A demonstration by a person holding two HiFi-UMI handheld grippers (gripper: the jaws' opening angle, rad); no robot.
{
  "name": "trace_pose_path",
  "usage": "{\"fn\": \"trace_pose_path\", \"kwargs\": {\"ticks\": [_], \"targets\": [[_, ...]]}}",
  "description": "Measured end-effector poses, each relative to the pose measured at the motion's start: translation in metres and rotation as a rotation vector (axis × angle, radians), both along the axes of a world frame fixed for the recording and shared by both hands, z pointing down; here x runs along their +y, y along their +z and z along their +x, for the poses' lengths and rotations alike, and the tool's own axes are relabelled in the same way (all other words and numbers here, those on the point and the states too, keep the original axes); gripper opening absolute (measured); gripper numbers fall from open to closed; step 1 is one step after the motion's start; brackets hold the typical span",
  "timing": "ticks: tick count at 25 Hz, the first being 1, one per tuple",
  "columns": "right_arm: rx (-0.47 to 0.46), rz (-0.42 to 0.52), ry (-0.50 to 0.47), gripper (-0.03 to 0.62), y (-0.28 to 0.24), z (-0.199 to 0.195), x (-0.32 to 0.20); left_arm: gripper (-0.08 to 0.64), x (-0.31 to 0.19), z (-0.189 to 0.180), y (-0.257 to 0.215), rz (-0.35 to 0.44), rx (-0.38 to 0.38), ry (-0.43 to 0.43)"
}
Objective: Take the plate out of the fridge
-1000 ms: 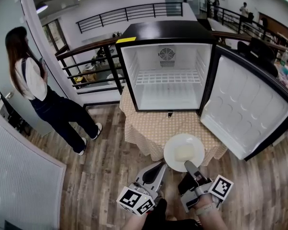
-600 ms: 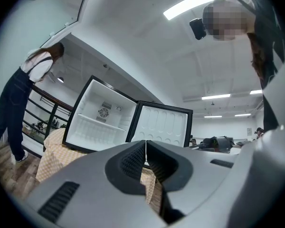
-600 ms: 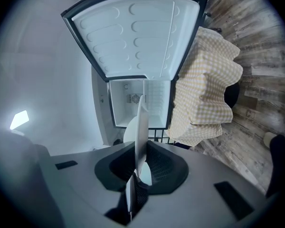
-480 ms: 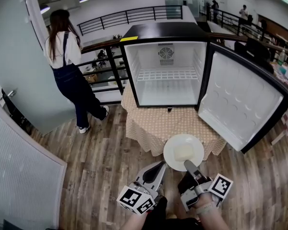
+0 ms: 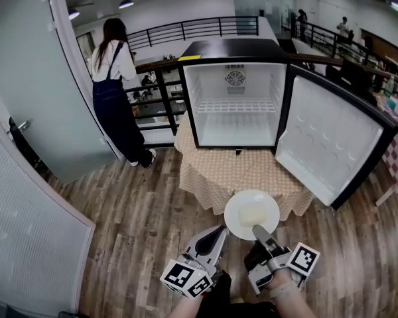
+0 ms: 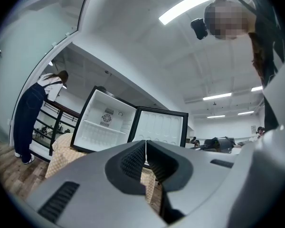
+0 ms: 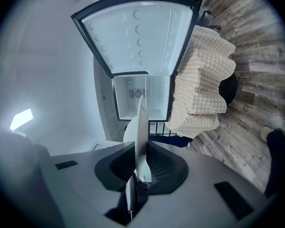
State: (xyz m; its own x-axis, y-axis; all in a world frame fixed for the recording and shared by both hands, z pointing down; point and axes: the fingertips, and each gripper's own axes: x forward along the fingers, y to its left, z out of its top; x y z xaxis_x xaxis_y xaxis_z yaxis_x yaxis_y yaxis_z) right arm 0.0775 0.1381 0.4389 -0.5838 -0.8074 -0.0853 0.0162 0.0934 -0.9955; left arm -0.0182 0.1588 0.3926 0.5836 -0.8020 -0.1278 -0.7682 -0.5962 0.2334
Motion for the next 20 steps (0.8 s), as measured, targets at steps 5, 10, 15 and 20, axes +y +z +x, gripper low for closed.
{"fn": "trace_pose_path", "kwargs": {"ticks": [5,10,15,20], "targets": [[0.008,-0.006,-0.005,0.061,0.001,0.004,0.017,0.012,0.017,0.003,-0.004,0.008,0.003,-0.010],[0.007,-0.017,-0.006,0.062,0.004,0.008,0.030,0.012,0.033,0.004,-0.003,0.011,-0.003,-0.016],[-0.002,-0.010,-0.006,0.062,0.003,0.007,0.035,0.012,0.038,-0.002,-0.005,0.013,-0.006,-0.030],[-0.010,-0.009,0.005,0.062,0.000,0.010,0.036,0.012,0.037,0.006,-0.010,0.020,-0.006,-0.009]]}}
